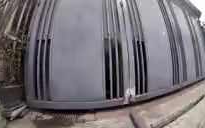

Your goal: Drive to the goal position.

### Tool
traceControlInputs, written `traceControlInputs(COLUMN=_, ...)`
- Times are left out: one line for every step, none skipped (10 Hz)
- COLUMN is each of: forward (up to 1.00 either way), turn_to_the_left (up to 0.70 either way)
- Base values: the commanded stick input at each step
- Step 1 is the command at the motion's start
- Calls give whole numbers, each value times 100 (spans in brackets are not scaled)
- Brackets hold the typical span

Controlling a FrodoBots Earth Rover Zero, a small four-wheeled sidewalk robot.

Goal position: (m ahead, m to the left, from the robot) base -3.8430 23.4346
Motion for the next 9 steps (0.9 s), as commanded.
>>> traceControlInputs(forward=-70, turn_to_the_left=0)
traceControlInputs(forward=-70, turn_to_the_left=0)
traceControlInputs(forward=-70, turn_to_the_left=9)
traceControlInputs(forward=-70, turn_to_the_left=32)
traceControlInputs(forward=-70, turn_to_the_left=35)
traceControlInputs(forward=-27, turn_to_the_left=56)
traceControlInputs(forward=0, turn_to_the_left=70)
traceControlInputs(forward=0, turn_to_the_left=70)
traceControlInputs(forward=0, turn_to_the_left=70)
